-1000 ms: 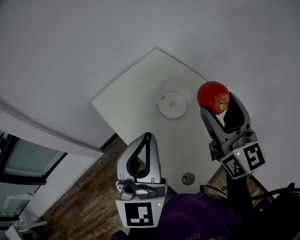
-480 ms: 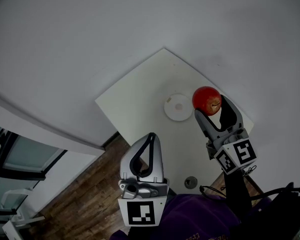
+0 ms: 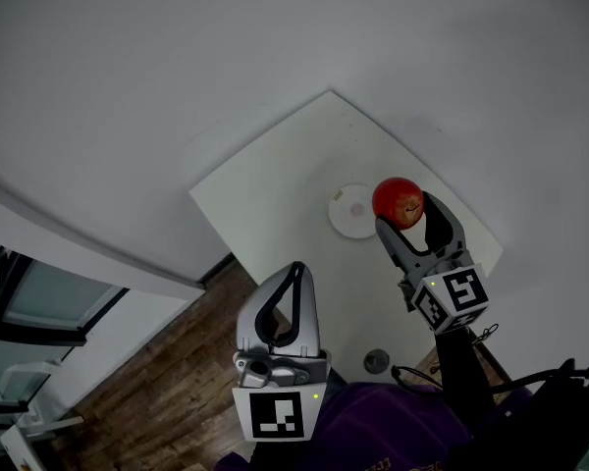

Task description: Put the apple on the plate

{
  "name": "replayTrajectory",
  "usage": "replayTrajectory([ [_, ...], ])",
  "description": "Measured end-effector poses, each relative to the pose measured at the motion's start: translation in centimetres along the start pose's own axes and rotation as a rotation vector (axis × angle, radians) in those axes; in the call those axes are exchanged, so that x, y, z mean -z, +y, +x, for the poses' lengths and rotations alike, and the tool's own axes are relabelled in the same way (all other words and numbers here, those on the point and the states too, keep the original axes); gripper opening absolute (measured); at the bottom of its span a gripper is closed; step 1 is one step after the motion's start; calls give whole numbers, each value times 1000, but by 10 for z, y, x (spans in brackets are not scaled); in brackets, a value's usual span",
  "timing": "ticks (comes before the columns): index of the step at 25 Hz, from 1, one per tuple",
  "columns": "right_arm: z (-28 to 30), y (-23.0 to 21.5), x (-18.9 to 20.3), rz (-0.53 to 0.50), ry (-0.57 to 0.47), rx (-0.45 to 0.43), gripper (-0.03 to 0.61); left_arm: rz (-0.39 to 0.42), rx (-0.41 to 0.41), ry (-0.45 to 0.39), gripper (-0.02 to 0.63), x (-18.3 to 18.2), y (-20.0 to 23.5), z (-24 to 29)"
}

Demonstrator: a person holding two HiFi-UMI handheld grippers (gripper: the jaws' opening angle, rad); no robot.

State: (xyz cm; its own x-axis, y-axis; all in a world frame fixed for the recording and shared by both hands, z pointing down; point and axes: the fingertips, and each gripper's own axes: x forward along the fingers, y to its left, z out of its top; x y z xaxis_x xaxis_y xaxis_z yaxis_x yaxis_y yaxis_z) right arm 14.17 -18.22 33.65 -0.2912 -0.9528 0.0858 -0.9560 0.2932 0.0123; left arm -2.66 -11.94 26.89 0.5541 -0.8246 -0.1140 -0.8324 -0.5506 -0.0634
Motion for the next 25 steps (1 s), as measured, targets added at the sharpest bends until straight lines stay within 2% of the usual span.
replayTrajectory([
  [7, 45, -13, 53, -44, 88, -21, 353, 1, -28, 44, 6, 38, 15, 28],
  [15, 45, -8, 70, -18, 118, -37, 353, 3, -36, 74, 6, 43, 11, 19],
  [25, 51, -9, 90, -45, 178, -41, 353, 5, -38, 104, 6, 48, 11, 18],
])
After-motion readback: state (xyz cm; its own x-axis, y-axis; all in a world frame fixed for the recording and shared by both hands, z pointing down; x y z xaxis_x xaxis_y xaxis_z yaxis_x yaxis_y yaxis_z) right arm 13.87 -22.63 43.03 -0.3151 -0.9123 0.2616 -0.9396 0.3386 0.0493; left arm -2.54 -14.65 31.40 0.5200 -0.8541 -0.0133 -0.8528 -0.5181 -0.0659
